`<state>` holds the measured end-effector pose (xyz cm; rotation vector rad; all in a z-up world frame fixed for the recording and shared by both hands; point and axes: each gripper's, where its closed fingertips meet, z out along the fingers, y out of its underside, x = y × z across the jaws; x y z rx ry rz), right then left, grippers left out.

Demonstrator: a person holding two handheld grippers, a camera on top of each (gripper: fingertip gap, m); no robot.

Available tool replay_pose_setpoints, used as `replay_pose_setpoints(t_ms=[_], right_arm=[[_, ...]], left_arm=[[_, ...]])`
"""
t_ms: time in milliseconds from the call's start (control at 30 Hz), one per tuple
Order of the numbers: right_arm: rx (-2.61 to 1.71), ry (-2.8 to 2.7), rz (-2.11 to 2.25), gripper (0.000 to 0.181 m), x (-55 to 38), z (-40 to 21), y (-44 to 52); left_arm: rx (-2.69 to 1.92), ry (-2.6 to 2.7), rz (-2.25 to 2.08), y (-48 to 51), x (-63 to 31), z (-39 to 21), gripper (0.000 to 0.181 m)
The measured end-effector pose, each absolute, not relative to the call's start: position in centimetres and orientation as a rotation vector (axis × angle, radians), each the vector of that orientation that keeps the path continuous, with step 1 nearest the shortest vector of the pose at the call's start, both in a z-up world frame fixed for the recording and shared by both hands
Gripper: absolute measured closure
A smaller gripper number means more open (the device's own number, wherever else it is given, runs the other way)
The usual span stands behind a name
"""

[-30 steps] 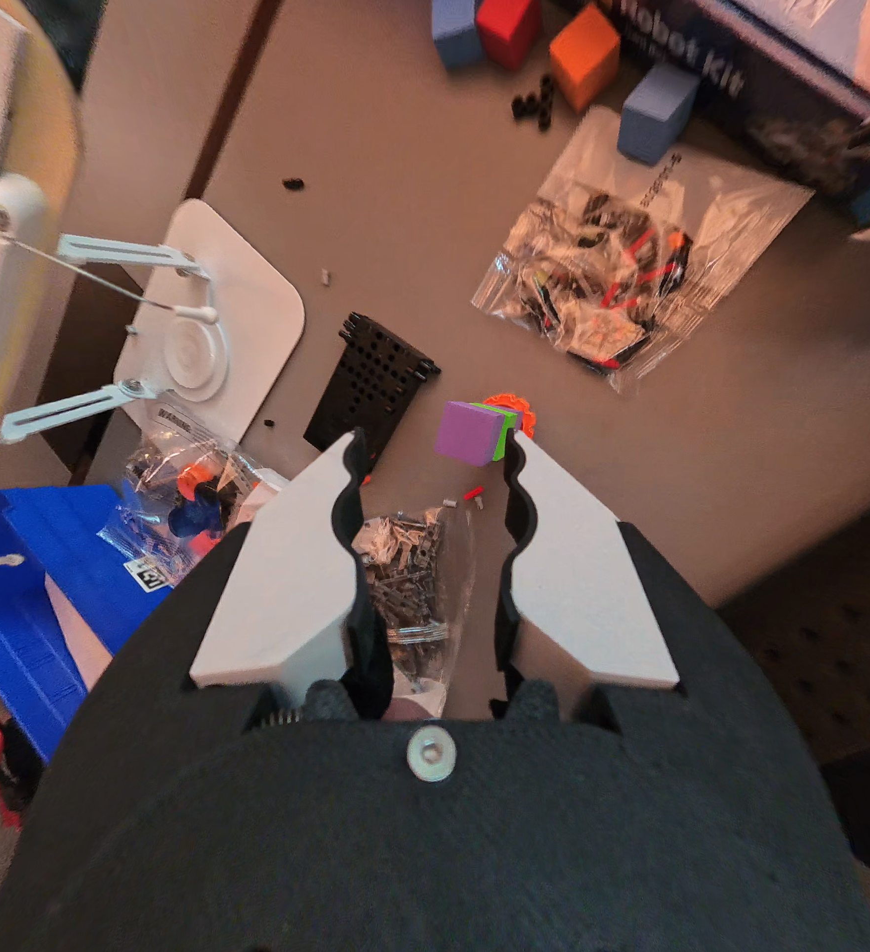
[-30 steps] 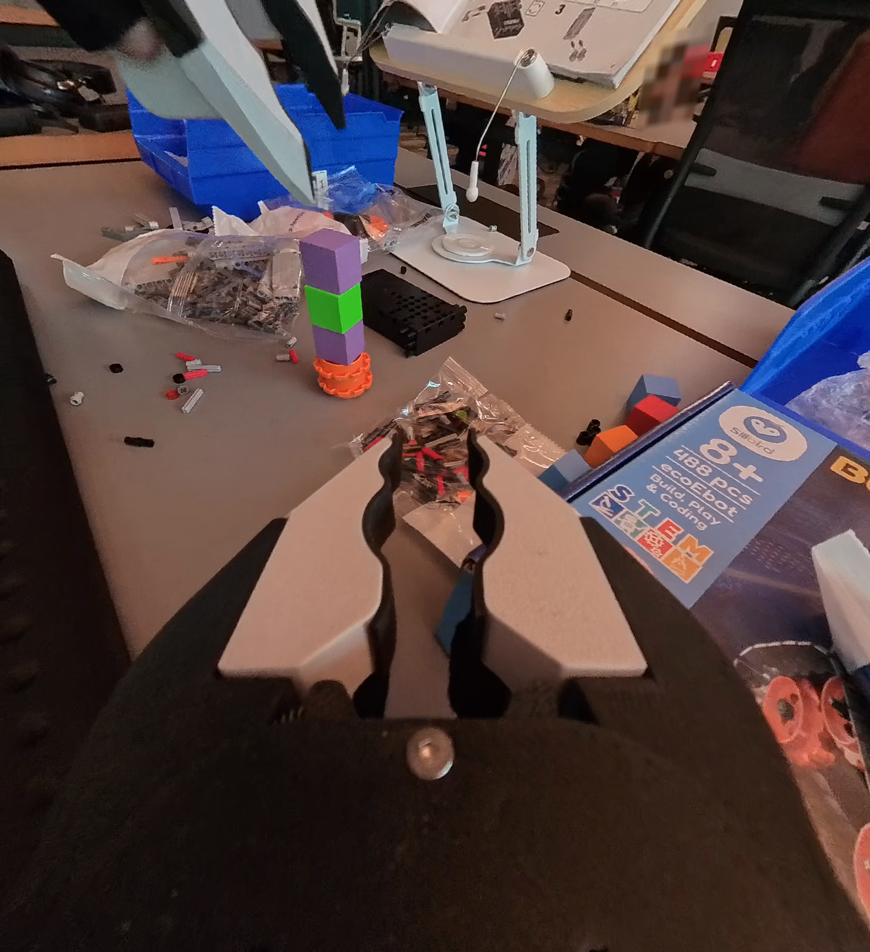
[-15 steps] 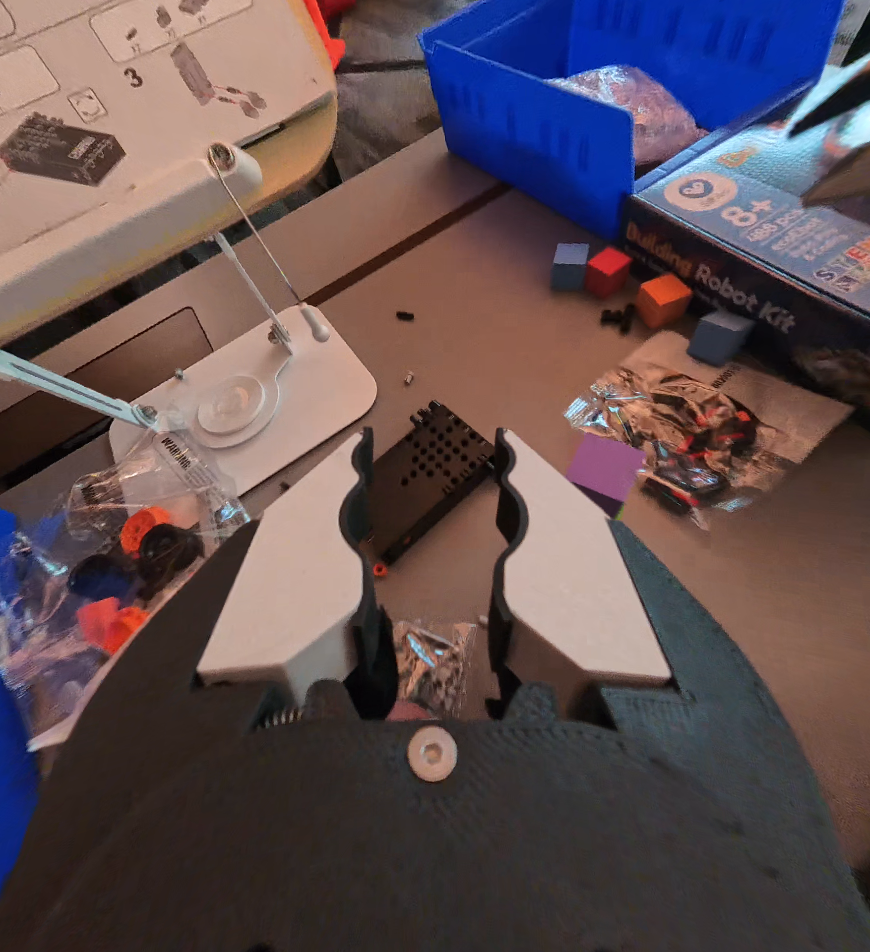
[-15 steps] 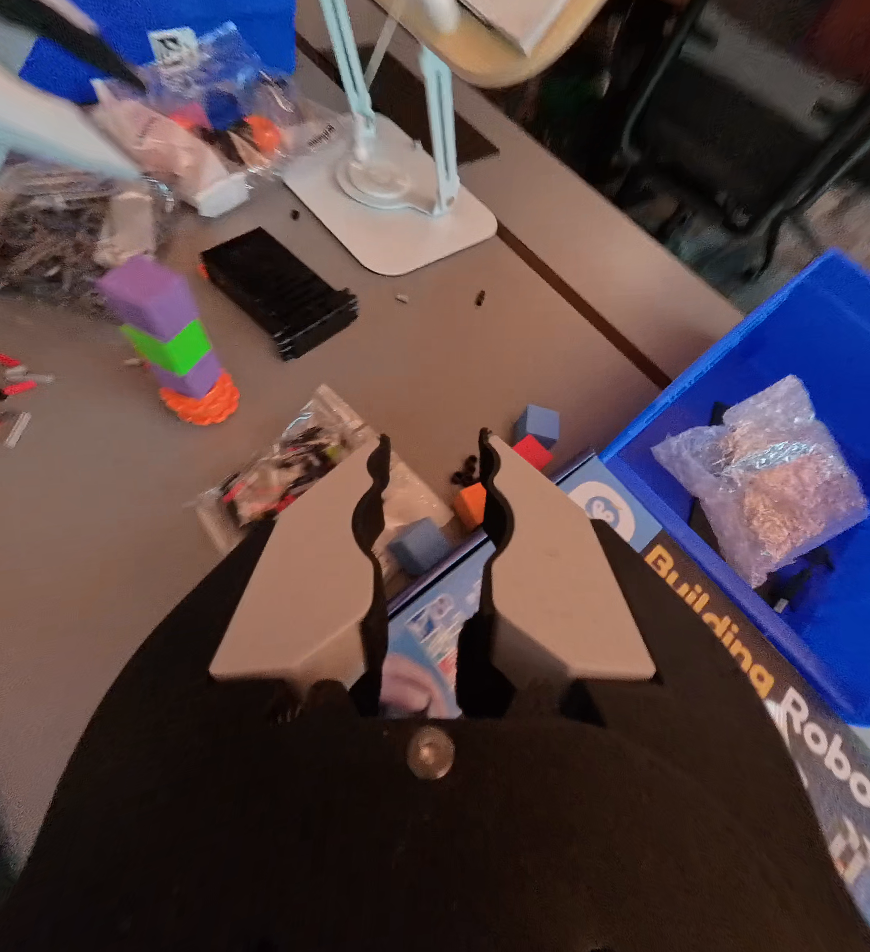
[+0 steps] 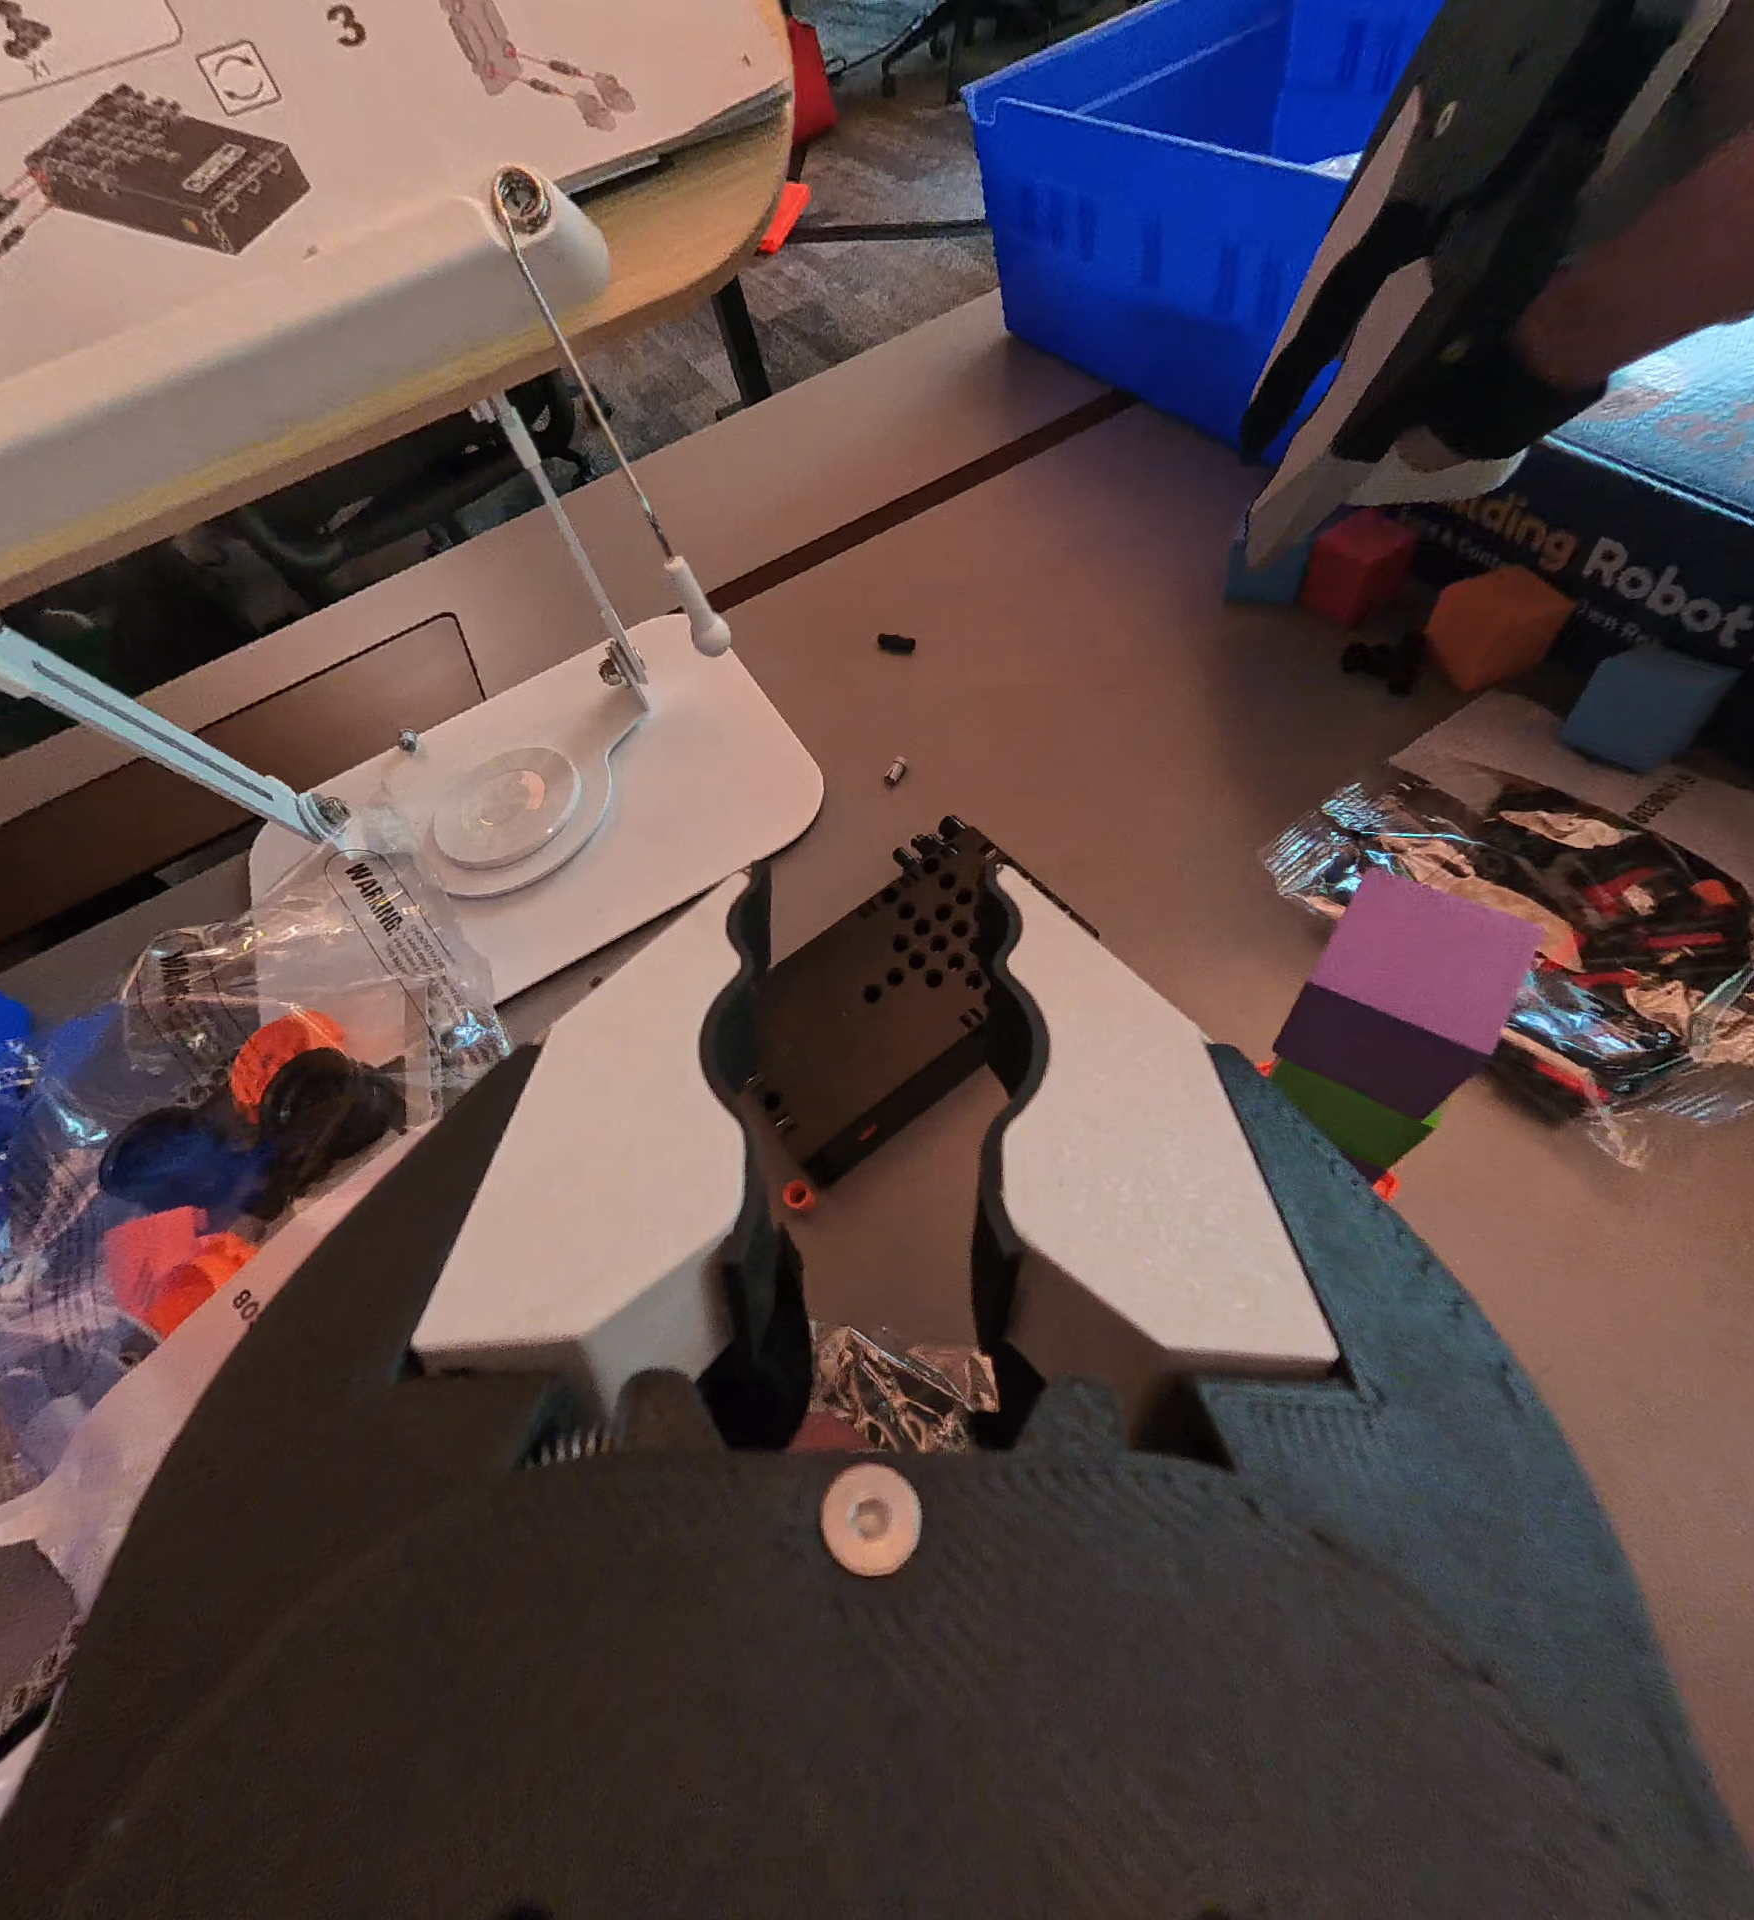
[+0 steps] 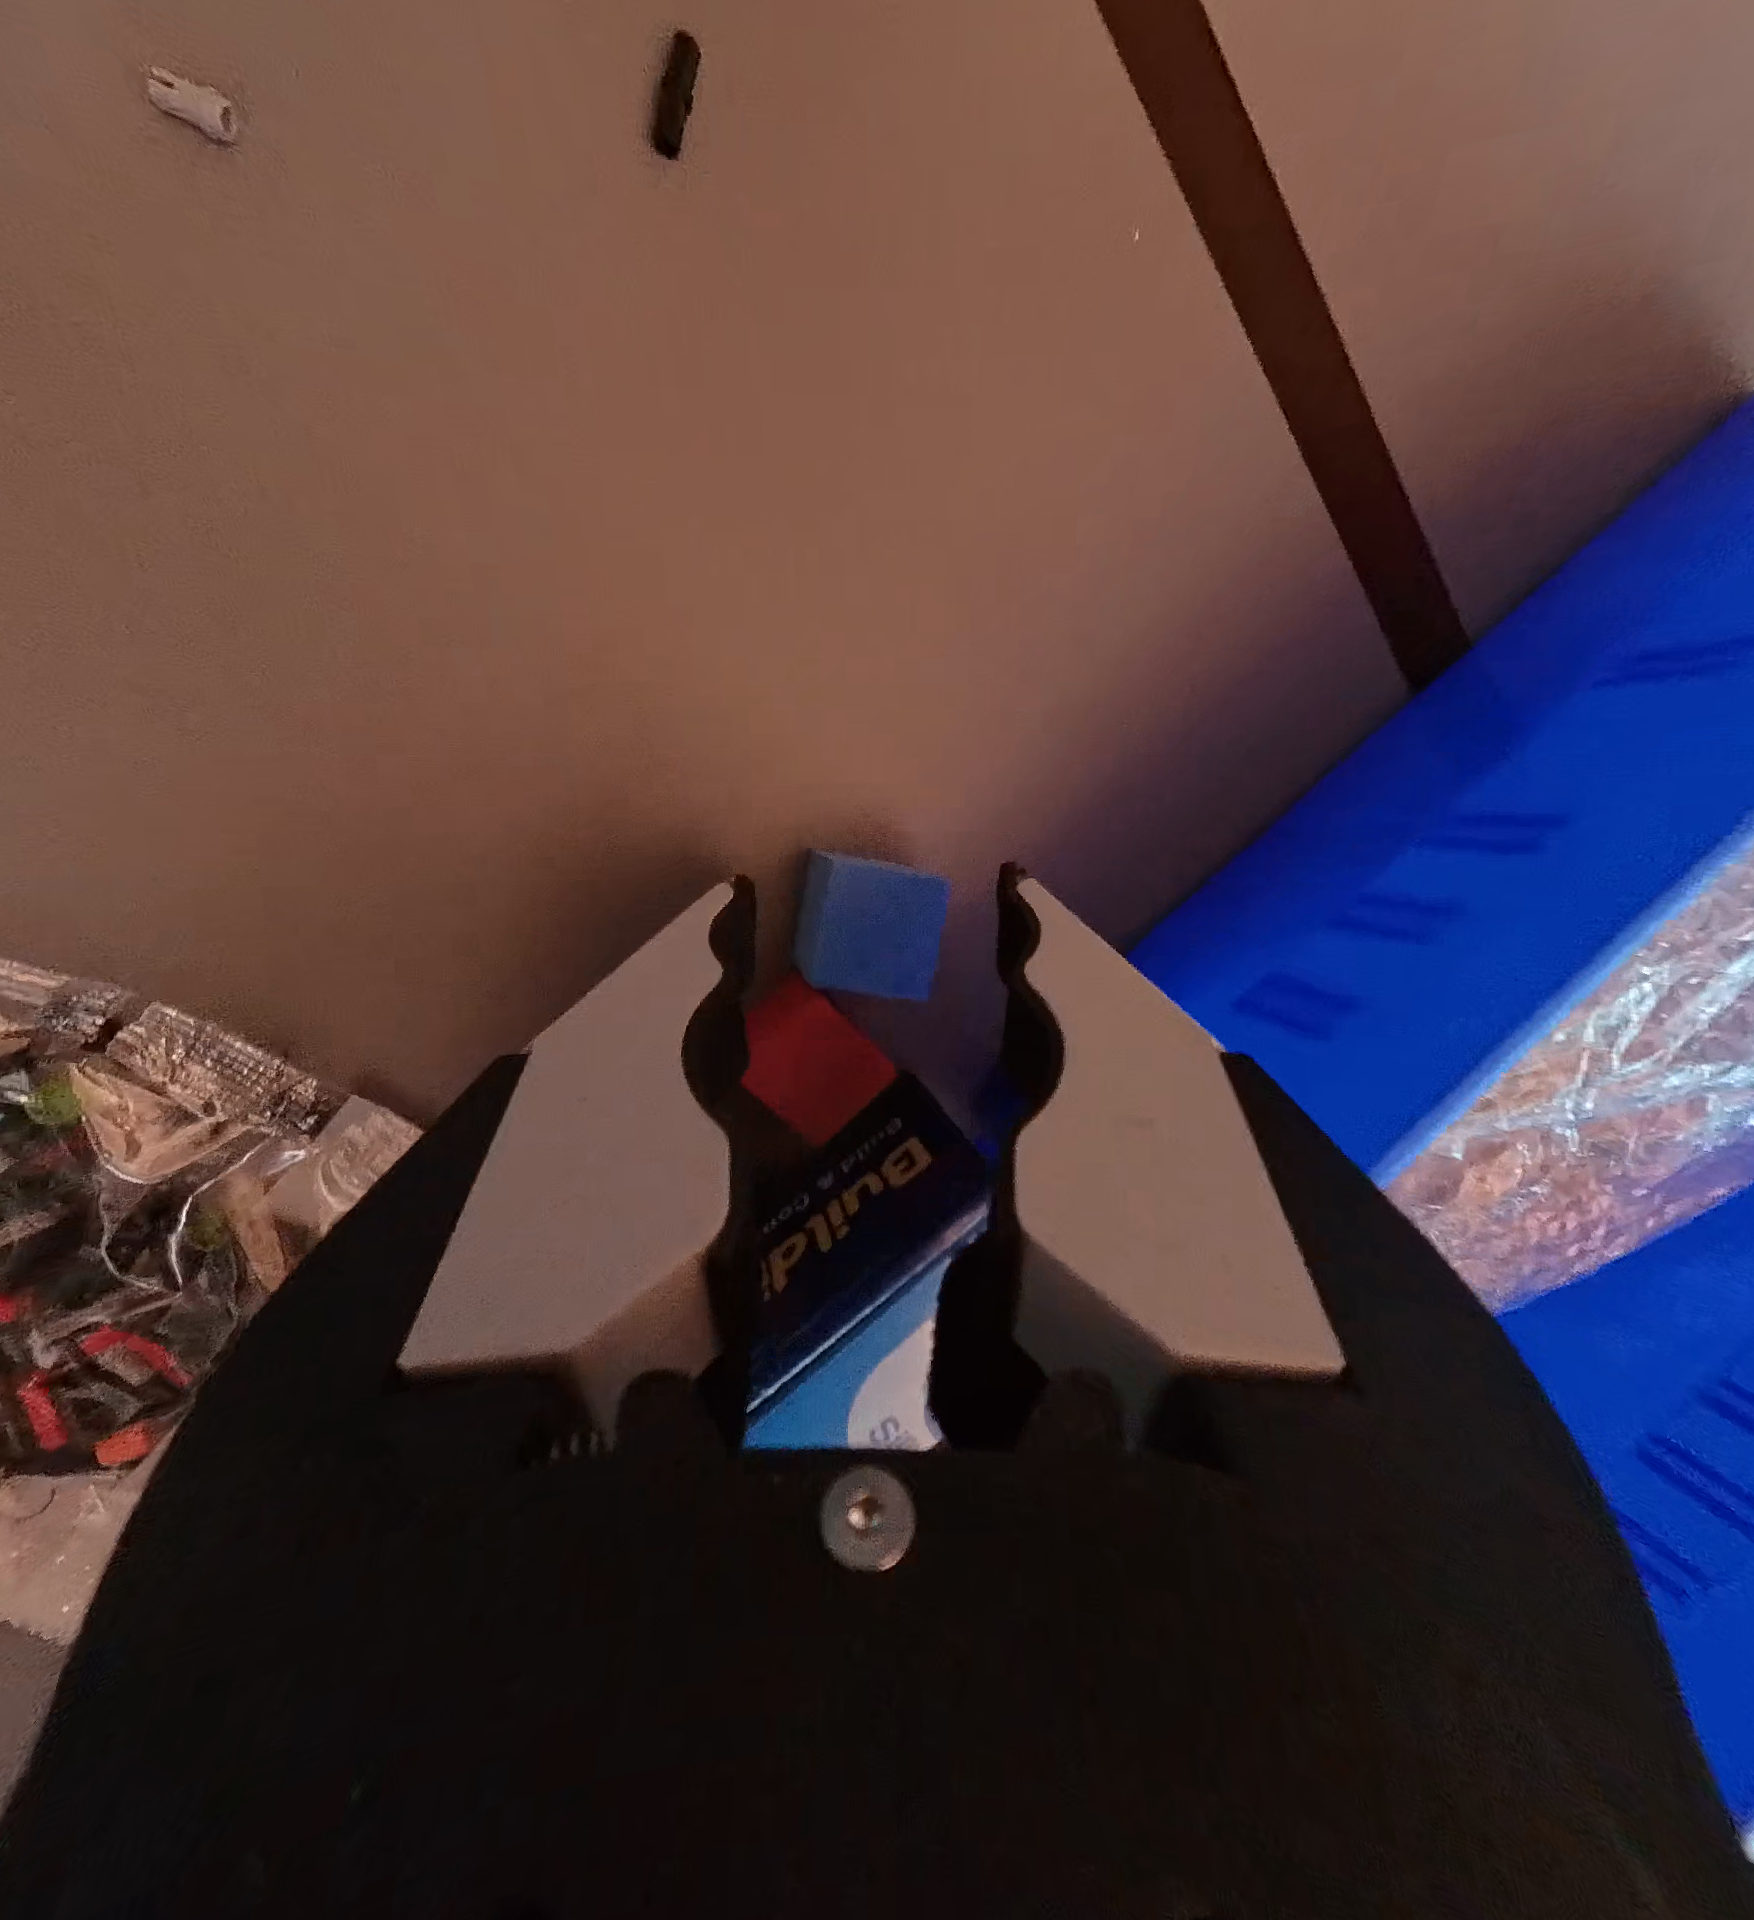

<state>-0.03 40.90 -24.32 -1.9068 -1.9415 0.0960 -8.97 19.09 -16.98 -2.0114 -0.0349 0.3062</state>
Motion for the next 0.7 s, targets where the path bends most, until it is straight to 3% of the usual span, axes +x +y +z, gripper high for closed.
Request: replay_pose_setpoints(t_ms=[167, 333, 567, 700], right_arm=[[-1.934, -1.992, 0.001, 0.153, 0.5, -25.8, 41.4], [-1.829, -2.036, 0.193, 0.154, -0.3, -23.2, 39.0], [-1.110, -2.386, 0.551, 0.155, -0.8, -13.2, 25.4], [-0.843, -2.565, 0.535, 0.155, -0.4, -11.7, 19.2]], left_arm=[[-2.018, -0.024, 0.324, 19.3, -9.0, -17.4, 0.144], [-1.981, -0.066, 0.316, 19.0, -9.6, -16.8, 0.146], [-1.930, -0.152, 0.241, 18.8, -10.7, -16.3, 0.148], [-1.929, -0.167, 0.242, 18.7, -11.0, -16.6, 0.148]])
